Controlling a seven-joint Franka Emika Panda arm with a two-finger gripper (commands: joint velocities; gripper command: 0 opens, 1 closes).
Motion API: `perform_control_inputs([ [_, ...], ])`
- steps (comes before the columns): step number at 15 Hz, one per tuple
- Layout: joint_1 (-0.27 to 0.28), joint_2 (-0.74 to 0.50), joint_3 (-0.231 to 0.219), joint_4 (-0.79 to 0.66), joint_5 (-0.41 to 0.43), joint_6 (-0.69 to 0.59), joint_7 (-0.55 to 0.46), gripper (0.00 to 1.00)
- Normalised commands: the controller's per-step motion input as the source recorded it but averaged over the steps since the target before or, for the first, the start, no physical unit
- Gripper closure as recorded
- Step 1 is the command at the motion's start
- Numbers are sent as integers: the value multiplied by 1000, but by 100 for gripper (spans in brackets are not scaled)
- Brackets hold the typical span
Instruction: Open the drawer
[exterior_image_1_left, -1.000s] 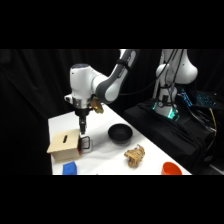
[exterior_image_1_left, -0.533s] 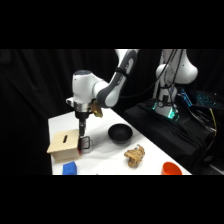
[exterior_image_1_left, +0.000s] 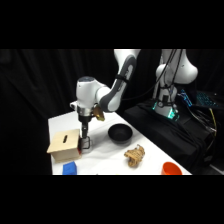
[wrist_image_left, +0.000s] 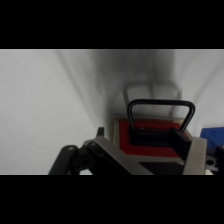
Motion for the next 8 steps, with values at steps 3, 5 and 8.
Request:
perform_control_inputs([
  [3, 39, 115, -62, -55, 110, 384, -22, 0],
  [5, 64, 133, -80, -5, 119, 367, -35, 0],
  [8, 72, 131, -66, 20, 135, 323, -75, 0],
])
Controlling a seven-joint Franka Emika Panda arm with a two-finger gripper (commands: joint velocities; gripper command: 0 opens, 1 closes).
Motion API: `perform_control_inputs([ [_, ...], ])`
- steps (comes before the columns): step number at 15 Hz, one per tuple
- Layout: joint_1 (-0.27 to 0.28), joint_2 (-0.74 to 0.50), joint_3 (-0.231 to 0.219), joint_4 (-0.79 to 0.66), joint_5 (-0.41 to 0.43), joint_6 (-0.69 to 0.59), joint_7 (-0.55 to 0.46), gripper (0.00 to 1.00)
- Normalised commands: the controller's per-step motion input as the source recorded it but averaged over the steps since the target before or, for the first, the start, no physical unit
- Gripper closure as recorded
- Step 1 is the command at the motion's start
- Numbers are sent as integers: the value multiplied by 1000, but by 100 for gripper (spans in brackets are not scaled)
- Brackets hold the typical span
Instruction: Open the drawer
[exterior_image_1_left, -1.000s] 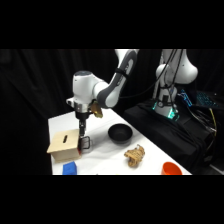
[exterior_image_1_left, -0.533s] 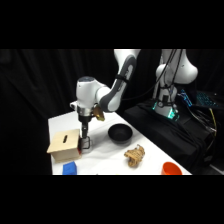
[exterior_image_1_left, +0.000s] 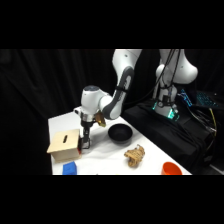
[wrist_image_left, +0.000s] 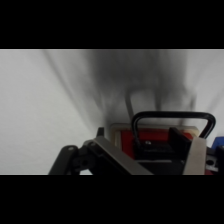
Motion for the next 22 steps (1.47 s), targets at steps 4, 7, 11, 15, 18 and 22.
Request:
perform_control_inputs([
  [4, 106, 102, -79, 15, 135, 225, -106, 0],
  [7, 195, -38, -160, -100, 89, 126, -90, 0],
  [11, 285, -160, -240, -251, 10, 100, -41, 0],
  [15, 184, -236, -140, -342, -28, 47, -73, 0],
  [18, 11, -229, -17, -337, -12, 54, -158, 0],
  [22, -48, -245, 13, -344, -13, 70, -192, 0],
])
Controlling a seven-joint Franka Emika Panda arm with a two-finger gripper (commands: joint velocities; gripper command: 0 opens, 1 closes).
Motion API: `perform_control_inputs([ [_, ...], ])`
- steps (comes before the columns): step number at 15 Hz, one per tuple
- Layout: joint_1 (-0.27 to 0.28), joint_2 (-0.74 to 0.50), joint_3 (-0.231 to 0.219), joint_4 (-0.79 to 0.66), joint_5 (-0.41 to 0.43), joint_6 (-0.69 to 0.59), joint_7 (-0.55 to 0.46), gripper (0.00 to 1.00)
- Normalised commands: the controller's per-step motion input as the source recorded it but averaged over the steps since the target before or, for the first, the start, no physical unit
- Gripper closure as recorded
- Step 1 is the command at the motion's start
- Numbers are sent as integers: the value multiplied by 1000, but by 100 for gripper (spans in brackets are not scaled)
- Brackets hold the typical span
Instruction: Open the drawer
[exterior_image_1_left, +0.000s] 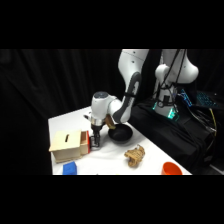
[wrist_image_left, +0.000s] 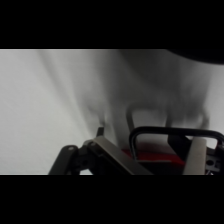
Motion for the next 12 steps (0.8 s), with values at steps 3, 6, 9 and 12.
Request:
perform_control_inputs([
  [3, -42, -279, 9, -369, -24, 74, -186, 0],
  [6, -88, -342, 58, -383, -17, 25, -209, 0],
  [9, 29, -421, -29, -401, -64, -13, -135, 0],
  [12, 118, -464, -77, -349, -110, -122, -85, 0],
])
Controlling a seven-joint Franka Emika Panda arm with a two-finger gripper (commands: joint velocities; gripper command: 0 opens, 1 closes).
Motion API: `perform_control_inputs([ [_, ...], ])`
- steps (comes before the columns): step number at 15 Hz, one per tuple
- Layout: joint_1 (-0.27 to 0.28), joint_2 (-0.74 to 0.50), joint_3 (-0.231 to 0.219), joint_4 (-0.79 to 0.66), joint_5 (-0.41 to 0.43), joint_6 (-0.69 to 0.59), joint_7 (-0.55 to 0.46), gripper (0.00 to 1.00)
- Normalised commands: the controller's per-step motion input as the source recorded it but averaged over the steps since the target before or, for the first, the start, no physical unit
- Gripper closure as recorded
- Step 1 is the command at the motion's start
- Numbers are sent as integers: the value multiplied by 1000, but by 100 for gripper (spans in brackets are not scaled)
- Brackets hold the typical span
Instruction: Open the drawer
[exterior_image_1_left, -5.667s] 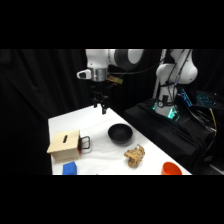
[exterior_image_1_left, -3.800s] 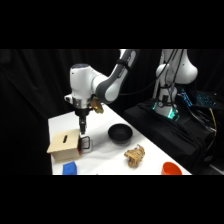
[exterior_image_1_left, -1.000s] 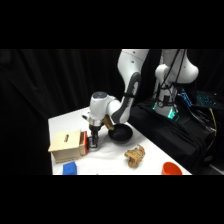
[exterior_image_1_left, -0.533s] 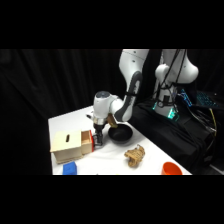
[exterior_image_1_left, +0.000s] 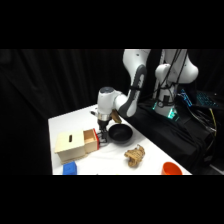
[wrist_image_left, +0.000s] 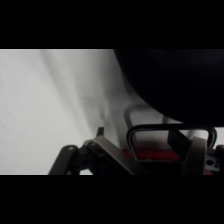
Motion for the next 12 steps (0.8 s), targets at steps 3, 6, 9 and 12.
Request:
perform_control_inputs([
  [3, 180, -579, -83, -319, -188, -341, -63, 0],
  [6, 90, -605, -9, -233, -263, -485, -12, 0],
  [9, -36, -556, 118, -166, -300, -518, 54, 0],
  [12, -125, -481, 224, -94, -263, -472, 78, 0],
])
